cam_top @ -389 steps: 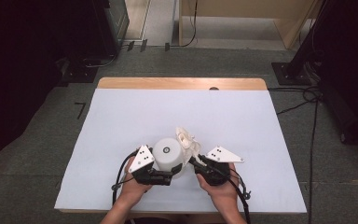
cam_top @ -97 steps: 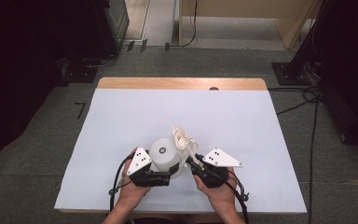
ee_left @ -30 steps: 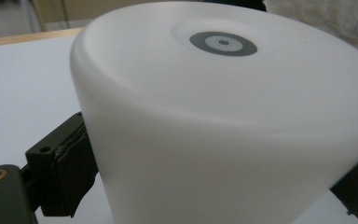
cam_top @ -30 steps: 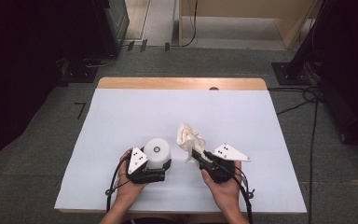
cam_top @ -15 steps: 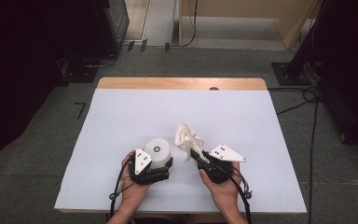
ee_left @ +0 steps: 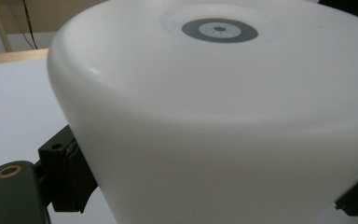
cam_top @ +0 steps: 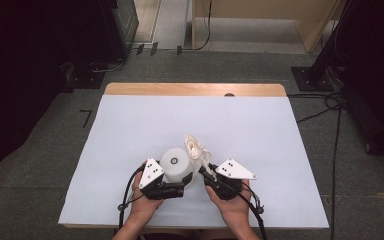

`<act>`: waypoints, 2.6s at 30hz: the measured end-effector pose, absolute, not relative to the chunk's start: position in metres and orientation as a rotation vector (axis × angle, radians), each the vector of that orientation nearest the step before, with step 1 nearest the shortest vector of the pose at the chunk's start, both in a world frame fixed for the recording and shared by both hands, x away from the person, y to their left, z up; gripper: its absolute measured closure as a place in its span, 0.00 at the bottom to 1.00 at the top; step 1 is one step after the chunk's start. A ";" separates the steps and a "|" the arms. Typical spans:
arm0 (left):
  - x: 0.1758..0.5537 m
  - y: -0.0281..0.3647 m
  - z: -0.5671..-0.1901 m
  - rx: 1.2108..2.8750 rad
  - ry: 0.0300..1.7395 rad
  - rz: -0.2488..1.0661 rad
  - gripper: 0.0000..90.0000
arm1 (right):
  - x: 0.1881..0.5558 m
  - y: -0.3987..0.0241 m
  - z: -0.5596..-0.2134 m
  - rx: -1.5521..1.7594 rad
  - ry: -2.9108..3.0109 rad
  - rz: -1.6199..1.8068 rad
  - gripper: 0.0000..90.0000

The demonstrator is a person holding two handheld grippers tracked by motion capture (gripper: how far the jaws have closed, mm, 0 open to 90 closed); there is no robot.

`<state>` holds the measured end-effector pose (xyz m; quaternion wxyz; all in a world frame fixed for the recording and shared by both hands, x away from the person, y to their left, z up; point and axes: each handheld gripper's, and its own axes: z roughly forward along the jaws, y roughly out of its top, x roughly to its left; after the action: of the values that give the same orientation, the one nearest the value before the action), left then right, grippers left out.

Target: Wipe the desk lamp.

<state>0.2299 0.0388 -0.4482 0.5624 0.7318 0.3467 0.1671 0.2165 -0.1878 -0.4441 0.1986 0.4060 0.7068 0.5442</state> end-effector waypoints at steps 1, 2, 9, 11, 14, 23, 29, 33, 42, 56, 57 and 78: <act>0.230 0.041 -0.446 1.716 0.817 0.390 0.09 | 0.217 -0.188 -0.445 1.139 1.984 1.517 0.85; 0.231 0.044 -0.444 1.702 0.817 0.384 0.09 | 0.218 -0.187 -0.447 1.152 1.999 1.505 0.85; 0.235 0.059 -0.435 1.644 0.839 0.379 0.09 | 0.218 -0.180 -0.456 1.192 2.061 1.445 0.85; 0.235 0.059 -0.435 1.650 0.830 0.380 0.09 | 0.217 -0.179 -0.455 1.191 2.058 1.452 0.85; 0.234 0.053 -0.438 1.689 0.800 0.374 0.09 | 0.217 -0.181 -0.450 1.192 2.035 1.479 0.85; 0.234 0.042 -0.446 1.734 0.783 0.358 0.09 | 0.210 -0.187 -0.430 1.200 1.961 1.545 0.85; 0.236 0.050 -0.441 1.701 0.804 0.365 0.09 | 0.215 -0.183 -0.445 1.228 2.025 1.490 0.85; 0.236 0.055 -0.436 1.699 0.788 0.386 0.09 | 0.219 -0.183 -0.452 1.287 2.064 1.443 0.85; 0.231 0.041 -0.444 1.786 0.718 0.393 0.09 | 0.213 -0.186 -0.438 1.268 1.983 1.505 0.85; 0.230 0.058 -0.431 1.635 0.757 0.351 0.09 | 0.212 -0.173 -0.458 1.268 2.056 1.416 0.85; 0.230 0.058 -0.432 1.636 0.757 0.354 0.09 | 0.211 -0.172 -0.458 1.267 2.056 1.413 0.85; 0.250 0.063 -0.456 1.656 0.782 0.488 0.09 | 0.217 -0.204 -0.434 1.284 1.911 1.461 0.86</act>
<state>0.2505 0.0630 -0.4564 0.5837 0.7094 0.3352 0.2090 0.2173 -0.2043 -0.4345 0.2056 0.4608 0.6859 0.5243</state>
